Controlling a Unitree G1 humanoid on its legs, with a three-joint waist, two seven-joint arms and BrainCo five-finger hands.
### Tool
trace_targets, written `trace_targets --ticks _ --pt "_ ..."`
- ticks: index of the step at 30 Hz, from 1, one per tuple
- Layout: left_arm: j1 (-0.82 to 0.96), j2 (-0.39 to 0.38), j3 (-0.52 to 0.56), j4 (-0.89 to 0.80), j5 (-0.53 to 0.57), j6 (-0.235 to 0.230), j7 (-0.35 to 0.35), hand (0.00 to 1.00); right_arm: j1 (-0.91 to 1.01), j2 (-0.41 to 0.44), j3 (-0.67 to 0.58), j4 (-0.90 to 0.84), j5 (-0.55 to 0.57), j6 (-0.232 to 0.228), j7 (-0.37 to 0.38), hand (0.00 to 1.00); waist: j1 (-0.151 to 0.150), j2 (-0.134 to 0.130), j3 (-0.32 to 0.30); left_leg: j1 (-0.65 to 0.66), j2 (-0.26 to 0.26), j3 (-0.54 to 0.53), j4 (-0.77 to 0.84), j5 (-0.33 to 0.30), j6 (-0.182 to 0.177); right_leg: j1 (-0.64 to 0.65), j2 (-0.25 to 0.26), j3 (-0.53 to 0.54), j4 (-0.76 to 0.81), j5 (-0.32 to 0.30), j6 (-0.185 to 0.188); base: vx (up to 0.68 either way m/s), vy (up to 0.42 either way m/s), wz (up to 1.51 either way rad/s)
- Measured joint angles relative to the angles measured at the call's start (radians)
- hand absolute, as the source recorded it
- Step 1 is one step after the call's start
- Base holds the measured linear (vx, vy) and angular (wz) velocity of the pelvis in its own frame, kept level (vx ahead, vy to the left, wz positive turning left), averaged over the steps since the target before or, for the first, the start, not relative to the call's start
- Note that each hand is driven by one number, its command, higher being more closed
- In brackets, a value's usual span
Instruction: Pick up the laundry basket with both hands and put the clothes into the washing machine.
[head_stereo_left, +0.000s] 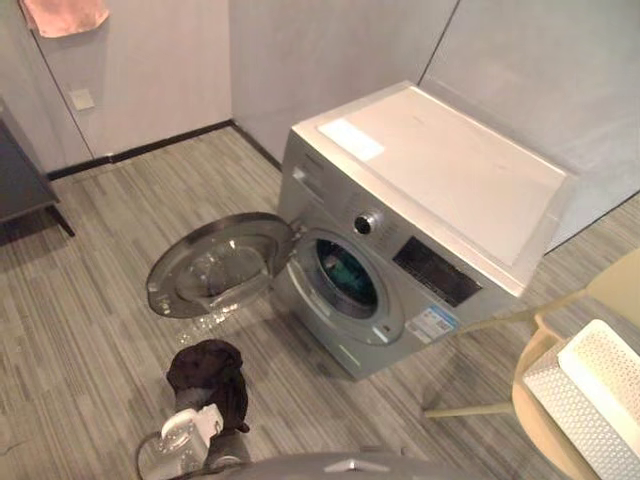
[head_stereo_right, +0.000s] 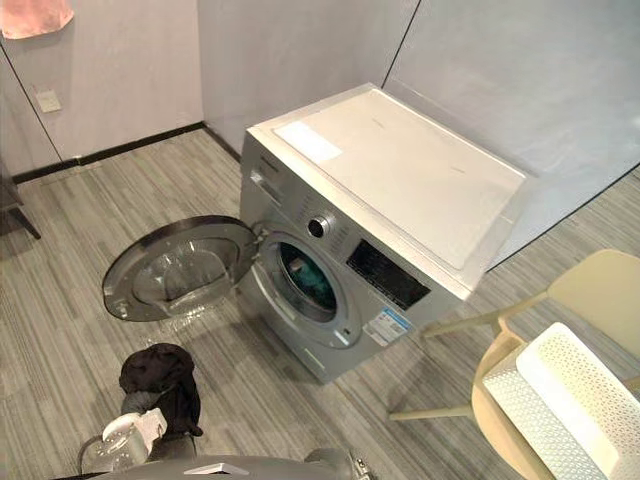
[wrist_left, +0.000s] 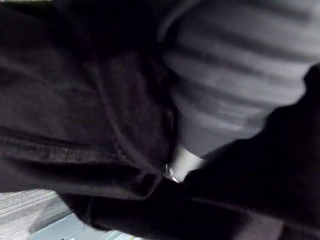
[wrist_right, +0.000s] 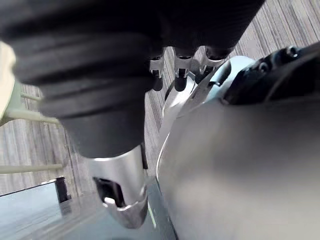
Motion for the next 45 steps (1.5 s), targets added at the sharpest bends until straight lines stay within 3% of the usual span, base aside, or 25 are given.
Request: trace_targets --ticks 1,2,3,5,6,7,8,9,12,13,16,18,20,21,23,25,27,28,29,30,33,36,39,45 --pt "0.006 -0.002 -0.005 0.000 0.000 0.000 0.000 1.00 -0.001 -0.004 0.016 -0.015 -0.001 -0.001 0.000 0.00 0.000 0.007 0.005 0.032 -0.001 0.021 -0.023 0.001 0.005 -0.016 0.024 -0.022 0.045 -0.045 0.007 0.13 0.211 -0.87" --pt "0.010 -0.009 -0.008 0.000 0.000 0.004 0.000 1.00 0.001 -0.009 0.034 -0.047 0.002 -0.007 0.002 0.00 -0.001 0.025 0.015 0.094 -0.001 0.065 -0.070 0.005 0.011 -0.048 0.087 -0.060 0.133 -0.122 0.019 0.09 0.113 -0.74" --pt "0.007 -0.012 -0.012 0.000 0.001 0.004 0.000 1.00 0.003 -0.008 0.035 -0.066 0.002 -0.010 0.003 0.00 -0.002 0.033 0.018 0.118 0.001 0.088 -0.091 0.008 0.012 -0.065 0.121 -0.077 0.161 -0.159 0.030 0.12 0.081 -0.97" --pt "-0.013 -0.028 -0.024 0.002 0.004 0.005 -0.004 1.00 0.001 -0.003 0.038 -0.110 0.008 -0.023 0.005 0.00 -0.009 0.053 0.022 0.184 0.000 0.184 -0.152 0.011 0.008 -0.124 0.217 -0.194 0.136 -0.261 0.036 0.14 0.005 -1.03" --pt "-0.021 -0.033 -0.026 0.005 0.010 0.005 -0.008 1.00 -0.001 -0.003 0.038 -0.111 0.015 -0.026 0.004 0.00 -0.011 0.056 0.023 0.198 0.000 0.207 -0.164 0.009 0.007 -0.126 0.231 -0.235 0.083 -0.267 0.040 0.16 -0.046 -1.16" --pt "-0.045 -0.044 -0.027 0.017 0.018 0.008 -0.016 1.00 -0.002 -0.003 0.038 -0.113 0.015 -0.030 0.004 0.00 -0.016 0.056 0.024 0.224 -0.001 0.262 -0.180 -0.001 -0.012 -0.117 0.239 -0.341 -0.095 -0.260 0.028 0.15 -0.058 -0.94" --pt "-0.056 -0.050 -0.026 0.026 0.018 0.011 -0.021 1.00 -0.002 -0.001 0.039 -0.112 0.015 -0.030 0.004 0.00 -0.013 0.054 0.022 0.232 -0.003 0.277 -0.181 -0.005 -0.024 -0.099 0.240 -0.377 -0.137 -0.265 -0.020 0.25 -0.094 -0.94" --pt "-0.084 -0.065 -0.028 0.056 0.018 0.020 -0.026 1.00 -0.004 -0.009 0.035 -0.127 0.015 -0.033 0.003 0.00 -0.022 0.078 0.030 0.253 -0.001 0.277 -0.216 0.016 -0.034 -0.067 0.274 -0.383 -0.185 -0.249 -0.074 0.18 -0.060 -0.46" --pt "-0.118 -0.111 -0.057 0.050 0.022 0.023 -0.045 1.00 0.010 -0.014 0.011 -0.143 0.038 -0.037 0.000 0.00 -0.047 0.121 0.024 0.315 0.000 0.270 -0.265 0.063 -0.042 -0.019 0.319 -0.368 -0.242 -0.256 -0.086 0.26 -0.074 -0.18" --pt "-0.119 -0.110 -0.062 0.047 0.023 0.023 -0.045 1.00 0.009 -0.014 0.011 -0.143 0.038 -0.037 -0.001 0.00 -0.047 0.122 0.025 0.312 0.013 0.270 -0.225 0.063 -0.042 -0.002 0.328 -0.362 -0.256 -0.256 -0.085 0.17 -0.069 -0.23" --pt "-0.089 -0.115 -0.061 -0.010 0.023 0.022 -0.046 1.00 0.011 -0.014 0.014 -0.149 0.038 -0.038 -0.002 0.00 -0.041 0.122 0.034 0.181 0.117 0.210 0.230 0.089 -0.018 0.094 0.377 -0.301 -0.322 -0.258 -0.090 0.09 -0.050 -0.56" --pt "-0.038 -0.115 -0.045 -0.056 0.019 0.021 -0.053 1.00 0.012 -0.047 0.045 -0.155 0.031 -0.037 -0.001 0.00 -0.005 0.162 0.034 0.053 0.153 0.094 0.561 0.095 -0.011 0.123 0.420 -0.215 -0.332 -0.264 -0.108 0.06 0.073 -1.19" --pt "-0.005 -0.116 -0.025 -0.063 0.019 0.021 -0.053 1.00 0.009 -0.051 0.057 -0.157 0.017 -0.034 -0.001 0.00 -0.002 0.163 0.036 -0.014 0.149 0.055 0.596 0.076 0.006 0.145 0.431 -0.161 -0.351 -0.259 -0.103 0.08 0.116 -0.97" --pt "0.017 -0.114 -0.023 -0.073 0.018 0.021 -0.052 1.00 0.010 -0.052 0.068 -0.157 -0.005 -0.029 -0.002 0.00 0.001 0.156 0.041 -0.038 0.148 0.046 0.535 0.057 0.020 0.155 0.433 -0.121 -0.365 -0.253 -0.094 0.09 0.149 -1.00" --pt "0.042 -0.113 -0.024 -0.084 0.017 0.024 -0.051 1.00 0.010 -0.059 0.096 -0.161 -0.010 -0.022 -0.001 0.00 0.009 0.149 0.042 -0.052 0.148 0.028 0.387 0.042 0.028 0.155 0.432 -0.064 -0.377 -0.243 -0.077 0.10 0.163 -0.94" --pt "0.050 -0.113 -0.024 -0.087 0.017 0.028 -0.049 1.00 0.020 -0.062 0.130 -0.180 -0.042 -0.015 0.000 0.00 0.017 0.141 0.047 -0.027 0.129 -0.072 0.089 0.046 0.009 0.143 0.422 0.012 -0.376 -0.241 -0.043 0.14 0.279 -1.08" --pt "0.047 -0.114 -0.033 -0.087 0.017 0.031 -0.050 1.00 0.035 -0.069 0.152 -0.183 -0.050 -0.015 0.003 0.00 0.017 0.139 0.046 -0.002 0.111 -0.119 -0.066 0.099 -0.017 0.116 0.404 0.060 -0.337 -0.263 -0.005 0.14 0.331 -0.80" --pt "0.043 -0.121 -0.055 -0.085 0.017 0.033 -0.052 1.00 0.038 -0.079 0.164 -0.189 -0.058 -0.014 0.004 0.00 0.014 0.153 0.044 0.009 0.109 -0.102 -0.125 0.197 -0.026 0.090 0.393 0.080 -0.287 -0.286 0.031 0.13 0.324 -0.50" --pt "0.037 -0.120 -0.062 -0.085 0.017 0.033 -0.053 1.00 0.045 -0.079 0.163 -0.188 -0.066 -0.014 0.004 0.00 0.013 0.152 0.046 0.015 0.111 -0.081 -0.129 0.167 -0.097 0.072 0.384 0.092 -0.253 -0.304 0.048 0.15 0.431 -0.46" --pt "0.014 -0.105 -0.058 -0.085 0.018 0.032 -0.055 1.00 0.037 -0.063 0.168 -0.178 -0.088 -0.008 0.005 0.00 0.017 0.111 0.074 0.012 0.065 -0.039 -0.101 0.156 -0.102 0.024 0.326 0.120 -0.172 -0.330 0.076 0.09 0.376 -0.32" --pt "-0.069 -0.063 -0.076 -0.087 0.018 0.030 -0.064 1.00 0.008 -0.041 0.190 -0.190 -0.086 -0.010 0.007 0.00 0.012 0.049 0.138 -0.107 0.036 -0.002 0.028 0.110 -0.040 -0.080 0.272 0.126 -0.120 -0.316 0.097 -0.03 0.313 -0.20" --pt "-0.153 -0.044 -0.084 -0.101 0.018 0.023 -0.063 1.00 -0.028 -0.058 0.207 -0.223 -0.083 -0.012 0.007 0.00 0.018 0.049 0.204 -0.243 0.054 0.015 0.134 0.050 -0.016 -0.202 0.275 0.149 -0.075 -0.312 0.097 -0.12 0.165 -0.36" --pt "-0.234 -0.043 -0.085 -0.128 0.018 0.021 -0.056 1.00 -0.064 -0.080 0.208 -0.274 -0.037 -0.023 0.007 0.00 0.016 0.082 0.293 -0.363 0.073 0.014 0.238 -0.006 -0.007 -0.317 0.282 0.168 -0.010 -0.322 0.111 -0.22 0.084 -0.23" --pt "-0.474 -0.007 -0.089 -0.166 -0.032 0.010 0.033 1.00 -0.120 -0.079 0.208 -0.356 0.045 -0.059 -0.003 0.00 0.014 0.080 0.363 -0.631 0.082 -0.025 0.382 -0.013 0.015 -0.580 0.276 0.174 0.154 -0.339 0.116 -0.14 0.006 0.00"
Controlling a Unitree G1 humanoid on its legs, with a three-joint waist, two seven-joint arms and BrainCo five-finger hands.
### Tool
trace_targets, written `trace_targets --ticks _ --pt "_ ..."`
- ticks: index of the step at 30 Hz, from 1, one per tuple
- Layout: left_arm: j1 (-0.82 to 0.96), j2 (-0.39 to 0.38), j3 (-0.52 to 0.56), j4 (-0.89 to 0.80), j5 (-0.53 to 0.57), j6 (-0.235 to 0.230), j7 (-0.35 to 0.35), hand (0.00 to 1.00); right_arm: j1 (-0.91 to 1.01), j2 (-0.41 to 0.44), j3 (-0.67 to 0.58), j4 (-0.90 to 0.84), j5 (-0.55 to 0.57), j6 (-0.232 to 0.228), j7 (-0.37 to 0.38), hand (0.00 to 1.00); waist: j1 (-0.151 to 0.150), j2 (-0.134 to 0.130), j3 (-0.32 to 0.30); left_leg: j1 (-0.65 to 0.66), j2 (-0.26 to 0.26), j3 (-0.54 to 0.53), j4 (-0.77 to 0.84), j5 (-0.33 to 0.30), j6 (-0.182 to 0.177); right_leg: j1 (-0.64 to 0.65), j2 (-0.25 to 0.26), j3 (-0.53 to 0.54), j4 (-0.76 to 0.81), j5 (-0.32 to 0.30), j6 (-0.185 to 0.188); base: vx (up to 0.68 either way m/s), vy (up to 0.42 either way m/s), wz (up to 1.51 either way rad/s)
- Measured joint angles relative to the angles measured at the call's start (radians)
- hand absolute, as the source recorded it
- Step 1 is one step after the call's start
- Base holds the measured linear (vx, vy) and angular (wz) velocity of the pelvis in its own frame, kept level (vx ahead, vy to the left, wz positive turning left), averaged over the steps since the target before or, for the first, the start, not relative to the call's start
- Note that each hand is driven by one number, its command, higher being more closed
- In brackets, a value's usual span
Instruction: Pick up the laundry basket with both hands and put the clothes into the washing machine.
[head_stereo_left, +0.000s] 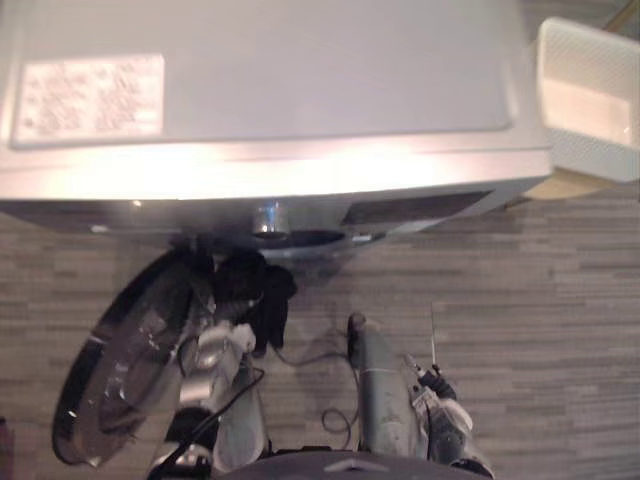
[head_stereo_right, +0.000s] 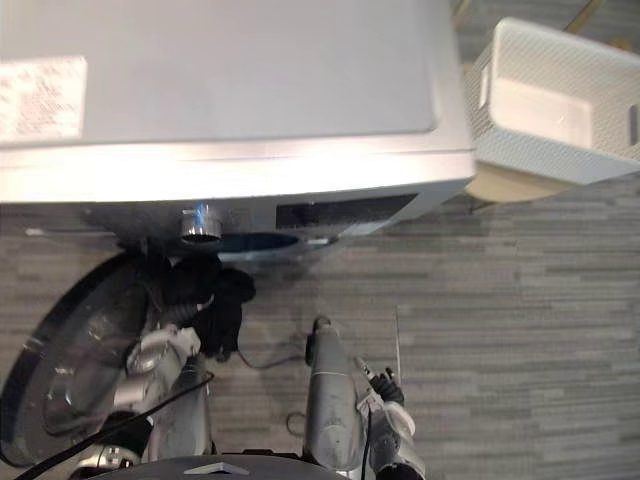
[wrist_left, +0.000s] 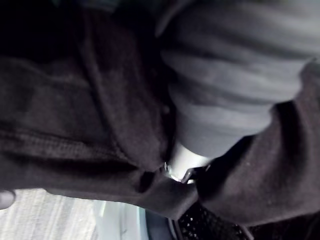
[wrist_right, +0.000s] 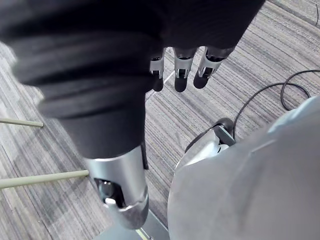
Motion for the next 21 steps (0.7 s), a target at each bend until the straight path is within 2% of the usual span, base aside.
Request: trace_targets --ticks 3,5,8,11,16,17,20,21 --pt "-0.181 0.035 0.011 0.003 -0.055 -0.015 0.044 1.00 -0.004 0.008 0.001 -0.070 0.042 -0.022 -0.006 0.00 -0.008 -0.003 0.017 -0.156 0.015 -0.020 0.088 -0.001 0.013 -0.150 0.008 0.005 0.087 -0.008 0.003 -0.07 -0.023 -0.10" --pt "-0.331 0.094 0.033 0.017 -0.093 -0.019 0.078 1.00 -0.006 0.024 0.002 -0.104 0.086 -0.044 -0.024 0.00 -0.020 -0.013 0.050 -0.241 0.027 -0.035 0.140 -0.005 0.018 -0.231 0.018 0.006 0.134 -0.009 0.004 -0.05 -0.025 -0.14" --pt "-0.476 0.177 0.047 0.062 -0.139 -0.029 0.099 1.00 -0.006 0.037 0.002 -0.105 0.116 -0.066 -0.031 0.00 -0.033 -0.027 0.059 -0.334 0.045 -0.038 0.180 -0.009 0.023 -0.326 0.034 0.017 0.169 -0.006 0.004 -0.07 -0.041 -0.21" --pt "-0.577 0.244 0.041 0.098 -0.173 -0.030 0.100 1.00 -0.006 0.038 0.002 -0.103 0.126 -0.068 -0.035 0.00 -0.043 -0.028 0.060 -0.411 0.070 -0.033 0.205 -0.009 0.027 -0.406 0.059 0.032 0.169 0.016 0.007 -0.06 -0.018 -0.35" --pt "-0.783 0.327 -0.045 0.166 -0.209 -0.030 0.098 1.00 -0.006 0.040 0.004 -0.095 0.155 -0.069 -0.034 0.00 -0.052 -0.032 0.067 -0.480 0.096 -0.023 0.223 -0.006 0.033 -0.479 0.085 0.049 0.161 0.046 0.015 -0.02 -0.003 -0.24" --pt "-0.845 0.360 -0.078 0.182 -0.214 -0.029 0.097 1.00 -0.006 0.039 0.009 -0.095 0.164 -0.068 -0.033 0.00 -0.062 -0.033 0.068 -0.492 0.098 -0.016 0.223 -0.004 0.036 -0.495 0.085 0.055 0.161 0.051 0.017 -0.02 0.012 -0.14" --pt "-1.015 0.435 -0.166 0.247 -0.184 -0.025 0.050 1.00 -0.006 0.037 0.011 -0.092 0.189 -0.066 -0.023 0.00 -0.078 -0.034 0.069 -0.514 0.103 -0.004 0.227 0.000 0.041 -0.527 0.091 0.067 0.161 0.062 0.020 -0.02 0.011 -0.12" --pt "-1.080 0.464 -0.209 0.251 -0.140 -0.014 0.028 1.00 -0.006 0.037 0.010 -0.092 0.195 -0.066 -0.015 0.00 -0.083 -0.034 0.069 -0.521 0.103 -0.002 0.227 0.001 0.041 -0.536 0.094 0.071 0.161 0.066 0.022 -0.01 0.011 -0.09"
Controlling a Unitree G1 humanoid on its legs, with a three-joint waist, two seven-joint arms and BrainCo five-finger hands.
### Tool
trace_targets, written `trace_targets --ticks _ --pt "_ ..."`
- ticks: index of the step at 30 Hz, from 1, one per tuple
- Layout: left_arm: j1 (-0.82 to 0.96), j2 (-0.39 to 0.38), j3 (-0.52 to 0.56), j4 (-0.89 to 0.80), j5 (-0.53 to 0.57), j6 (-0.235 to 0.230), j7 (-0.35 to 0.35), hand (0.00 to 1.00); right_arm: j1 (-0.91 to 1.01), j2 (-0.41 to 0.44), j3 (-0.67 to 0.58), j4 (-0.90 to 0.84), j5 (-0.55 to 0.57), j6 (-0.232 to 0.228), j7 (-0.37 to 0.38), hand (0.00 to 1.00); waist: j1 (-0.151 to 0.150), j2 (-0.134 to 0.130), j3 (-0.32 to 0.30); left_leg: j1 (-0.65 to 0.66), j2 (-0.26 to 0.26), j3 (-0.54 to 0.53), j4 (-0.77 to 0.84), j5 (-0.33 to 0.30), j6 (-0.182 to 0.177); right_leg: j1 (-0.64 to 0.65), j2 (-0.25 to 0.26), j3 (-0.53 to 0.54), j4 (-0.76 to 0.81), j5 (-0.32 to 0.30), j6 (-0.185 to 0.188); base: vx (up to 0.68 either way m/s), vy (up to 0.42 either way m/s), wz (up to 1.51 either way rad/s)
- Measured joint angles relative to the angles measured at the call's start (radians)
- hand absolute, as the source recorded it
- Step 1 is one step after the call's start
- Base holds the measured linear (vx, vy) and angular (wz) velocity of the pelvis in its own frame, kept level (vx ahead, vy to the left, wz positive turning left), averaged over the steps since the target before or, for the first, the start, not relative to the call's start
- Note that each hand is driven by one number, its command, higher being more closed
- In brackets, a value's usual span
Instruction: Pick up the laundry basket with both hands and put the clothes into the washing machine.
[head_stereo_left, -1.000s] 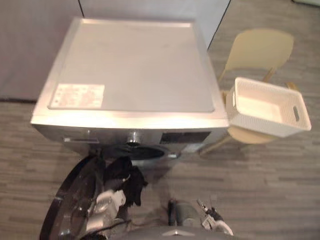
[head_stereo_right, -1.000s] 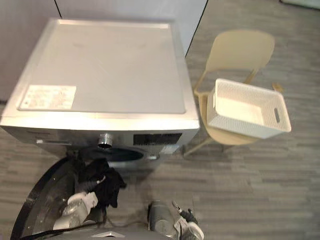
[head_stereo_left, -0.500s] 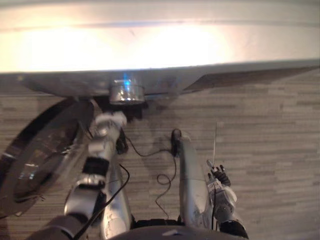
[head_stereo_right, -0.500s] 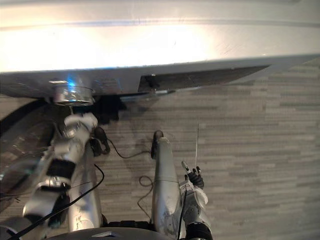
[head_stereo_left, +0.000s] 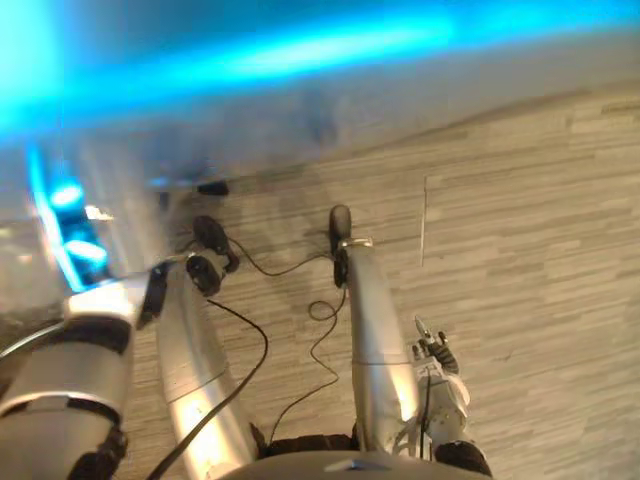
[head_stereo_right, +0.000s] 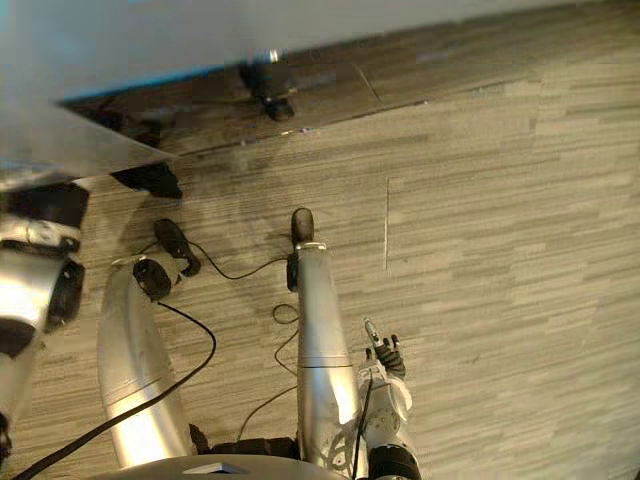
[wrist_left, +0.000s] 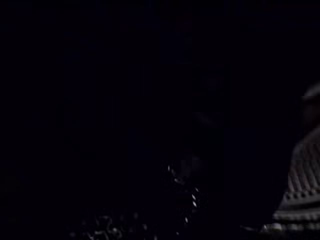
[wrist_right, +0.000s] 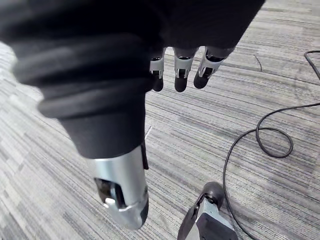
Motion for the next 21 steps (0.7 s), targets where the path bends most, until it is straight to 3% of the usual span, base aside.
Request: trace_targets --ticks 2,10,16,21 --pt "-0.069 0.018 -0.018 -0.002 0.086 -0.012 -0.038 1.00 0.000 0.001 -0.012 0.004 0.009 0.000 0.007 0.00 -0.003 0.000 0.000 -0.006 0.000 0.011 -0.003 0.002 0.002 -0.015 0.001 0.012 -0.001 0.005 0.003 -0.01 0.014 -0.08" --pt "-0.129 0.046 -0.043 0.072 0.089 -0.023 -0.022 1.00 0.000 0.002 -0.061 0.080 0.085 -0.003 0.023 0.00 -0.008 0.001 0.000 -0.018 0.001 0.033 -0.023 0.020 0.008 -0.042 0.000 0.024 -0.019 0.032 0.000 0.00 0.009 -0.02" --pt "-0.141 0.071 -0.042 0.108 0.036 -0.025 0.058 1.00 0.000 0.003 -0.085 0.116 0.151 -0.022 0.021 0.00 -0.009 0.001 0.000 -0.022 0.001 0.042 -0.016 0.025 0.010 -0.061 0.001 0.036 -0.001 0.036 -0.002 0.00 0.000 0.00" --pt "-0.238 0.122 -0.045 0.107 0.016 -0.045 0.174 1.00 0.000 0.003 -0.114 0.110 0.187 -0.056 0.018 0.00 -0.014 0.002 0.002 -0.091 -0.001 0.021 -0.003 0.037 0.007 -0.123 -0.005 0.019 0.012 0.046 -0.018 -0.03 0.009 -0.02"
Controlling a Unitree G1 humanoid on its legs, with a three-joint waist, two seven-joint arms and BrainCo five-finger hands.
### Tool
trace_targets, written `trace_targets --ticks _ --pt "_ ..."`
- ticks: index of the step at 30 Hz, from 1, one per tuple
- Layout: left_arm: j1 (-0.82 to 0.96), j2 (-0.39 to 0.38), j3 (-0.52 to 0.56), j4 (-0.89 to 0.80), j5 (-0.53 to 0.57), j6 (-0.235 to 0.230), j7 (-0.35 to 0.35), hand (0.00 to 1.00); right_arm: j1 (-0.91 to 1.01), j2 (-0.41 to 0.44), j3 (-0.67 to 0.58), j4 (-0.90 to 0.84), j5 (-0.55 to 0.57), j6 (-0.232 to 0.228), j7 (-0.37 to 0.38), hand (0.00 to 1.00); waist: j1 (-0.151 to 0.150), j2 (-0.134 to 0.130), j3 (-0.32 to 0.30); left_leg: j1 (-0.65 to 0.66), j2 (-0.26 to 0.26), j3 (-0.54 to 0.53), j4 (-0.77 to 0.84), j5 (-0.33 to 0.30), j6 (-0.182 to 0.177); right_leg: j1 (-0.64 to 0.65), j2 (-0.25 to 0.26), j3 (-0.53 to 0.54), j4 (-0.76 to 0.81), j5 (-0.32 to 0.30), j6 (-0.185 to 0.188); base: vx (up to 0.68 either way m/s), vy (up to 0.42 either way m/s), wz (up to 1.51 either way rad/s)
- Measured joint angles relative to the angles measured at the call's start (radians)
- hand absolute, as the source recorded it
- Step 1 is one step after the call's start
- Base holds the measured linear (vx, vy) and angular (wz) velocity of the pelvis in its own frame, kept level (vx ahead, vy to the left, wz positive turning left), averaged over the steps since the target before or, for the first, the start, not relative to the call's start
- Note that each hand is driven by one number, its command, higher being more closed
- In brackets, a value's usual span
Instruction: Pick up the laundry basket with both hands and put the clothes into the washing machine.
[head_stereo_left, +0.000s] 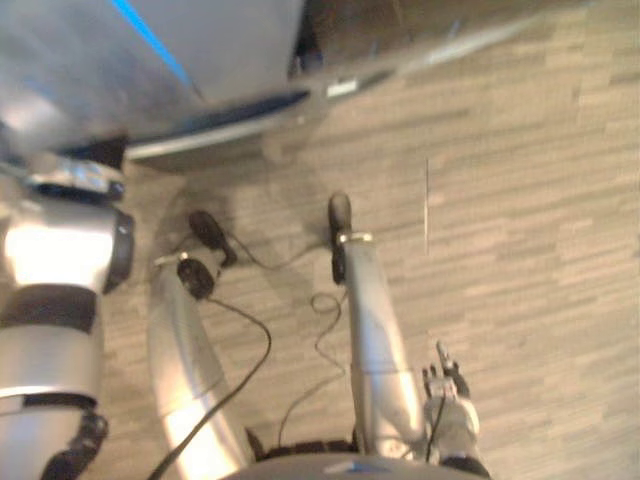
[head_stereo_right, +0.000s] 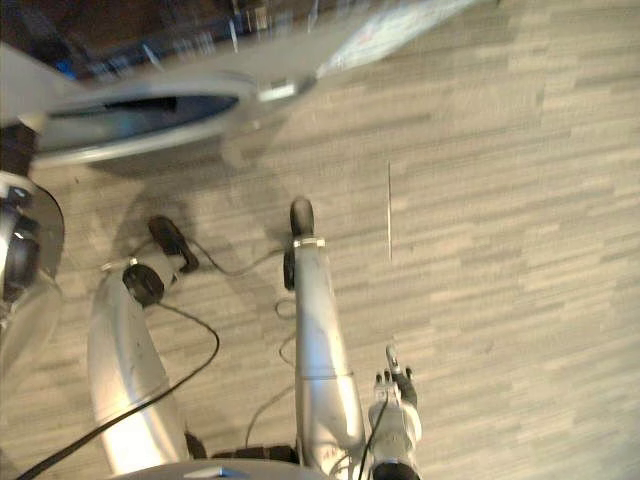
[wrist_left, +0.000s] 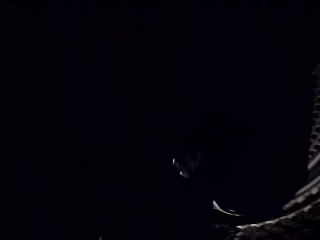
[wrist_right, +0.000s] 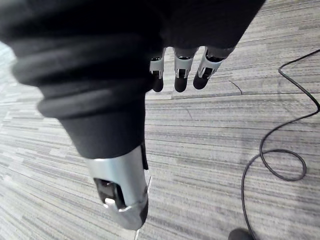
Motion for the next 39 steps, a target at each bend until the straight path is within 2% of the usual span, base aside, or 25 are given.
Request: trace_targets --ticks 1,2,3,4,5,6,7,9,10,12,13,14,15,16,17,18,20,21,24,25,27,34,37,39 --pt "-0.028 0.011 -0.003 -0.001 0.011 0.000 0.018 1.00 0.000 0.001 -0.009 -0.001 0.001 -0.005 0.000 0.00 0.002 0.001 0.005 -0.013 -0.001 -0.001 0.000 0.006 0.002 -0.014 -0.008 -0.008 0.001 0.007 -0.005 -0.08 0.017 -0.05" --pt "-0.073 0.040 -0.016 -0.023 0.097 0.003 0.064 1.00 0.000 0.001 -0.023 -0.004 0.002 -0.017 0.000 0.00 0.006 0.000 0.028 -0.026 -0.004 -0.004 0.001 0.012 0.001 -0.031 -0.014 -0.014 0.003 0.019 -0.007 -0.07 0.014 -0.04" --pt "-0.087 0.058 -0.021 -0.041 0.123 0.003 0.078 1.00 0.000 0.000 -0.024 -0.004 0.002 -0.022 -0.001 0.00 0.005 -0.001 0.034 -0.034 -0.004 -0.005 0.001 0.013 0.000 -0.040 -0.014 -0.014 0.003 0.026 -0.008 -0.10 0.009 -0.08" --pt "-0.111 0.100 -0.050 -0.085 0.335 0.039 0.131 1.00 0.000 0.000 -0.023 -0.001 0.003 -0.034 0.000 0.00 0.002 0.000 0.047 -0.053 -0.006 -0.020 0.004 0.025 -0.001 -0.051 -0.013 -0.026 0.002 0.039 -0.010 -0.08 0.002 -0.07" --pt "-0.111 0.120 -0.086 -0.106 0.498 0.064 0.162 1.00 0.001 -0.001 -0.019 0.002 0.004 -0.042 0.002 0.00 0.000 0.000 0.047 -0.064 -0.007 -0.033 0.005 0.037 0.002 -0.054 -0.013 -0.037 0.002 0.045 -0.011 -0.08 0.000 -0.06" --pt "-0.111 0.129 -0.116 -0.119 0.595 0.084 0.177 1.00 0.003 -0.001 -0.011 0.002 0.006 -0.049 0.003 0.00 0.000 0.000 0.048 -0.069 -0.008 -0.041 0.006 0.041 0.001 -0.054 -0.013 -0.042 0.002 0.047 -0.011 -0.07 -0.003 0.04" --pt "-0.106 0.131 -0.153 -0.120 0.830 0.125 0.180 1.00 0.004 -0.006 0.008 0.000 0.017 -0.065 0.007 0.00 0.000 0.000 0.048 -0.075 -0.011 -0.054 0.005 0.047 -0.001 -0.052 -0.017 -0.056 0.003 0.053 -0.017 -0.06 -0.003 0.09" --pt "-0.096 0.124 -0.151 -0.112 1.021 0.167 0.150 1.00 0.004 -0.020 0.043 -0.007 0.044 -0.083 0.018 0.00 -0.001 -0.001 0.048 -0.075 -0.012 -0.054 -0.002 0.051 -0.004 -0.051 -0.025 -0.063 0.001 0.053 -0.017 -0.06 -0.006 0.11" --pt "-0.095 0.113 -0.144 -0.102 1.047 0.175 0.145 1.00 0.004 -0.026 0.056 -0.007 0.047 -0.085 0.020 0.00 0.000 -0.001 0.048 -0.075 -0.012 -0.055 -0.004 0.052 -0.004 -0.050 -0.025 -0.064 -0.001 0.052 -0.016 -0.05 -0.006 0.07" --pt "-0.084 0.037 -0.047 -0.019 0.976 0.171 0.131 1.00 0.004 -0.038 0.089 -0.020 0.078 -0.096 0.019 0.00 0.004 -0.002 0.048 -0.075 -0.013 -0.058 -0.013 0.059 -0.002 -0.043 -0.027 -0.071 -0.012 0.055 -0.012 -0.05 0.001 0.05" --pt "-0.081 -0.011 -0.014 0.064 0.848 0.163 0.135 1.00 0.004 -0.036 0.094 -0.037 0.084 -0.095 0.016 0.00 0.002 -0.002 0.048 -0.075 -0.015 -0.061 -0.022 0.064 -0.003 -0.034 -0.031 -0.081 -0.025 0.059 -0.011 -0.06 0.014 0.09" --pt "-0.073 -0.063 -0.018 0.141 0.606 0.147 0.132 1.00 0.004 -0.034 0.095 -0.044 0.084 -0.093 0.001 0.00 0.003 -0.002 0.048 -0.075 -0.017 -0.064 -0.029 0.065 -0.004 -0.025 -0.036 -0.091 -0.038 0.060 -0.010 -0.05 0.019 0.13" --pt "-0.063 -0.086 -0.033 0.165 0.422 0.122 0.134 1.00 0.004 -0.034 0.095 -0.045 0.081 -0.089 -0.006 0.00 0.003 -0.002 0.048 -0.075 -0.021 -0.063 -0.036 0.065 -0.004 -0.022 -0.042 -0.094 -0.043 0.060 -0.010 -0.04 0.022 0.23" --pt "-0.034 -0.125 -0.053 0.175 -0.001 0.064 0.117 1.00 0.004 -0.036 0.094 -0.049 0.075 -0.077 -0.032 0.00 0.002 -0.002 0.048 -0.076 -0.032 -0.061 -0.049 0.067 -0.003 -0.020 -0.049 -0.100 -0.052 0.059 -0.008 -0.03 0.019 0.21" --pt "-0.003 -0.147 -0.047 0.173 -0.238 0.028 0.106 1.00 0.001 -0.034 0.094 -0.063 0.072 -0.071 -0.053 0.00 -0.003 -0.002 0.048 -0.076 -0.033 -0.061 -0.047 0.070 -0.003 -0.015 -0.055 -0.102 -0.054 0.060 -0.006 -0.05 0.037 0.10" --pt "0.020 -0.183 -0.010 0.162 -0.398 0.003 0.105 1.00 0.001 -0.031 0.095 -0.080 0.055 -0.068 -0.072 0.00 -0.005 -0.002 0.048 -0.080 -0.033 -0.063 -0.046 0.070 -0.003 -0.014 -0.055 -0.102 -0.063 0.064 -0.004 -0.05 0.036 -0.06" --pt "0.034 -0.206 0.063 0.120 -0.485 -0.035 0.097 1.00 0.001 -0.030 0.094 -0.080 0.034 -0.057 -0.088 0.00 -0.006 -0.003 0.048 -0.092 -0.033 -0.070 -0.055 0.070 -0.003 -0.013 -0.056 -0.115 -0.094 0.071 -0.005 -0.07 0.044 -0.18" --pt "0.037 -0.201 0.096 0.112 -0.510 -0.060 0.090 1.00 0.001 -0.029 0.094 -0.080 0.034 -0.052 -0.095 0.00 -0.009 -0.003 0.048 -0.100 -0.032 -0.080 -0.060 0.070 -0.004 -0.009 -0.056 -0.128 -0.114 0.079 -0.005 -0.07 0.042 -0.20" --pt "0.066 -0.192 0.160 0.075 -0.516 -0.082 0.090 1.00 0.001 -0.029 0.095 -0.080 0.024 -0.050 -0.103 0.00 -0.011 -0.003 0.048 -0.099 -0.032 -0.079 -0.078 0.071 -0.005 0.001 -0.058 -0.139 -0.144 0.087 -0.005 -0.06 0.023 -0.04" --pt "0.080 -0.190 0.180 0.062 -0.513 -0.084 0.083 0.00 0.001 -0.030 0.095 -0.080 0.010 -0.049 -0.105 0.00 -0.011 -0.003 0.048 -0.099 -0.033 -0.079 -0.079 0.071 -0.006 0.003 -0.059 -0.143 -0.145 0.090 -0.007 -0.06 0.000 0.07" --pt "0.103 -0.181 0.188 0.043 -0.502 -0.082 0.072 0.00 0.001 -0.031 0.096 -0.083 -0.004 -0.046 -0.105 0.00 -0.010 -0.003 0.048 -0.098 -0.033 -0.078 -0.082 0.072 -0.007 0.005 -0.061 -0.145 -0.144 0.092 -0.007 -0.06 -0.014 0.08" --pt "0.118 -0.139 0.194 0.036 -0.264 -0.036 0.025 0.00 0.001 -0.037 0.104 -0.081 -0.005 -0.029 -0.077 0.00 -0.005 -0.003 0.048 -0.098 -0.033 -0.082 -0.090 0.075 -0.011 0.005 -0.063 -0.150 -0.147 0.096 -0.012 -0.05 -0.021 0.02" --pt "0.118 -0.126 0.192 0.026 -0.132 -0.014 0.019 0.00 0.001 -0.039 0.108 -0.077 -0.004 -0.029 -0.066 0.00 -0.004 -0.003 0.048 -0.098 -0.033 -0.080 -0.102 0.075 -0.011 0.007 -0.063 -0.153 -0.164 0.097 -0.012 -0.06 -0.014 -0.04" --pt "0.117 -0.108 0.179 -0.022 0.016 0.009 0.027 0.00 0.001 -0.046 0.124 -0.074 -0.004 -0.029 -0.060 0.00 -0.005 -0.003 0.048 -0.098 -0.033 -0.079 -0.123 0.077 -0.015 0.010 -0.064 -0.163 -0.187 0.097 -0.012 -0.06 -0.012 -0.03"
